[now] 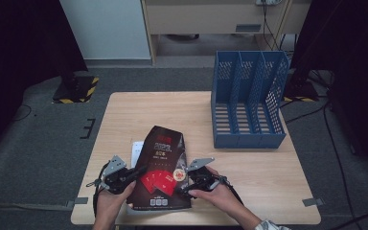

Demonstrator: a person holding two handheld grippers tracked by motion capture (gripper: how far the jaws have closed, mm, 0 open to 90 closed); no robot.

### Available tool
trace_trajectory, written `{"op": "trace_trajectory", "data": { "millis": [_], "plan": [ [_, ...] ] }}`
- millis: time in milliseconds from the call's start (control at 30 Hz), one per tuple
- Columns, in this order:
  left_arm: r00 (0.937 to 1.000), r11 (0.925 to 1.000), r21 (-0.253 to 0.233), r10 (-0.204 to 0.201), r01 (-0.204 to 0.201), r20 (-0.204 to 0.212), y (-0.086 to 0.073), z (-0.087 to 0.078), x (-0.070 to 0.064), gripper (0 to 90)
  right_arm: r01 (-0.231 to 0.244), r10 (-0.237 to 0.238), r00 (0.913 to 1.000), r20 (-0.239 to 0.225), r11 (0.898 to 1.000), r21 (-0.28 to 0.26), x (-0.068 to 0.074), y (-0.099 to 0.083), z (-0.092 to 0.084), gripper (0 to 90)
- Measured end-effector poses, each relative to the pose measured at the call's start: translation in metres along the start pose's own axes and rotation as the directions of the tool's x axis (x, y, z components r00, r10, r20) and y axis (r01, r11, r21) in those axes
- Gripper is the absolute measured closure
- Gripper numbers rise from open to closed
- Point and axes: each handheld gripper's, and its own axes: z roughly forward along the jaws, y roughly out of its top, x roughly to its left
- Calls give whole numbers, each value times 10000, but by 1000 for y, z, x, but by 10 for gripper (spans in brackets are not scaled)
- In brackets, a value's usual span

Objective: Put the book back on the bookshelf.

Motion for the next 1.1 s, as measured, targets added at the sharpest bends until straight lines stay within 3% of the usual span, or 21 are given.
{"op": "trace_trajectory", "data": {
  "millis": [67,100,133,167,200,267,300,400,433,467,567,600,633,667,700,733,833,967,1033,1100],
  "plan": [
    [9978,9988,461,-102,132,-651,-3,5,3,798,25,-25,10000,10,9999,-136,0,-2,0,110],
    [9978,9988,461,-102,132,-651,-3,5,3,722,25,-25,10000,10,9999,-136,0,-2,0,110],
    [9877,9972,749,30,88,-1563,-5,7,6,638,128,-126,9999,109,9997,-226,1,-3,1,110],
    [9877,9972,749,30,88,-1563,-5,7,6,543,128,-126,9999,109,9997,-226,1,-3,1,110],
    [9779,9962,867,54,130,-2088,-7,7,9,494,181,-178,9997,144,9996,-228,2,-3,1,110],
    [9764,9962,819,-101,284,-2158,-8,7,12,439,239,-235,9996,175,9995,-229,2,-3,1,110],
    [9688,9920,1177,-157,462,-2475,-11,6,17,423,233,-229,9996,169,9995,-226,2,-3,1,109],
    [9598,9812,1822,-94,628,-2807,-17,9,23,419,224,-220,9996,174,9995,-238,1,-3,1,109],
    [9598,9812,1822,-94,628,-2807,-17,9,23,414,224,-220,9996,174,9995,-238,1,-3,1,109],
    [9562,9746,2068,-227,862,-2917,-20,11,26,411,152,-148,9998,159,9995,-264,1,-3,1,109],
    [9579,9702,2173,-418,1068,-2841,-22,12,28,423,125,-121,9998,146,9995,-285,0,-3,1,106],
    [9602,9605,2471,-579,1283,-2734,-25,15,29,424,77,-72,9999,145,9995,-312,0,-2,2,103],
    [9602,9605,2471,-579,1283,-2734,-25,15,29,435,12,-7,9999,129,9995,-322,-1,-1,3,103],
    [9656,9574,2607,-562,1243,-2539,-28,18,29,436,-48,52,9999,108,9994,-335,-1,-1,3,106],
    [9656,9574,2607,-562,1243,-2539,-28,18,29,442,-48,52,9999,108,9994,-335,-1,-1,3,106],
    [9684,9563,2557,-806,1419,-2359,-27,18,28,457,-169,171,9998,45,9991,-392,-2,2,6,135],
    [9691,9569,2587,-701,1323,-2364,-27,19,26,447,-5,5,10000,-10,9994,-332,-1,6,10,181],
    [9695,9552,2515,-992,1558,-2241,-27,19,27,470,-93,92,10000,-31,9996,-261,-2,9,11,206],
    [9725,9541,2517,-1111,1620,-2048,-26,20,26,472,-184,183,9998,-34,9995,-244,-4,9,10,218],
    [9774,9551,2603,-928,1413,-1902,-24,25,21,471,-437,436,9990,-61,9987,-248,-10,9,7,228]
  ]
}}
